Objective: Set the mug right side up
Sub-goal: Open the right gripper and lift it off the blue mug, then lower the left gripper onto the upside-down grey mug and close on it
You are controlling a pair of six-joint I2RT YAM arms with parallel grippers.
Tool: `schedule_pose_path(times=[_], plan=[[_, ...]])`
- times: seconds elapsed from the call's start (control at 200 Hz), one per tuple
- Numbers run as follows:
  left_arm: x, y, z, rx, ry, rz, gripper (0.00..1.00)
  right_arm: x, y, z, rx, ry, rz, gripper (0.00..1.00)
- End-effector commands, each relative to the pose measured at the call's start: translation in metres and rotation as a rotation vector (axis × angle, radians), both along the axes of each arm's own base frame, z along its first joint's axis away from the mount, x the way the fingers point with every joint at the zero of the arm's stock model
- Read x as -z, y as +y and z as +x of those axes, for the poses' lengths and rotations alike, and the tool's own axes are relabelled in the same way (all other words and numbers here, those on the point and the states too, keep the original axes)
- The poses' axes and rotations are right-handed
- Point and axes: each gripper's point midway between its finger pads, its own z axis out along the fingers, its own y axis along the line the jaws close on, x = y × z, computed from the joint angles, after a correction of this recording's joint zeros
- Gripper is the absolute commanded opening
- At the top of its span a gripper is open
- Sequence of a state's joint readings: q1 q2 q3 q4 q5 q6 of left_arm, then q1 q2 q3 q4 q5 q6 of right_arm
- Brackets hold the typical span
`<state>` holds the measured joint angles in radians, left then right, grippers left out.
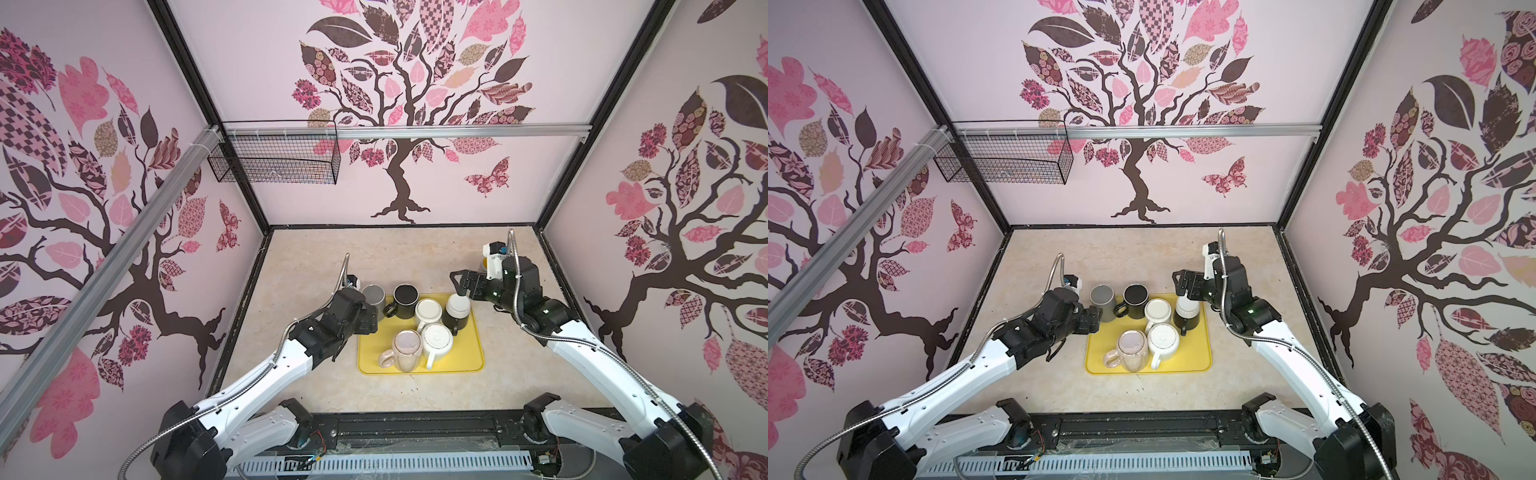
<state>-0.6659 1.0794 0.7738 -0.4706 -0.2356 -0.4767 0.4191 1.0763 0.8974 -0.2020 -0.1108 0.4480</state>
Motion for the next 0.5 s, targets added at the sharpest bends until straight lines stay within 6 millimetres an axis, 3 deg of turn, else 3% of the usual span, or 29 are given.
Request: schedule_pose_path(times=[0.0,0.145,0.495], plan=[[0.007,0.0,0.009,0.0,-0.034,0.015,0.77,-0.013,0.002,0.007,0.009,-0.047,0.005,0.86],[0.017,-0.002,0.017,-0.001,-0.036,0.004,0.69,0.0,0.007,0.008,-0.008,-0.028,0.016,0.77],[0.035,-0.005,0.034,0.012,0.016,0.06,0.62,0.008,0.012,0.005,-0.034,-0.014,0.038,0.76]])
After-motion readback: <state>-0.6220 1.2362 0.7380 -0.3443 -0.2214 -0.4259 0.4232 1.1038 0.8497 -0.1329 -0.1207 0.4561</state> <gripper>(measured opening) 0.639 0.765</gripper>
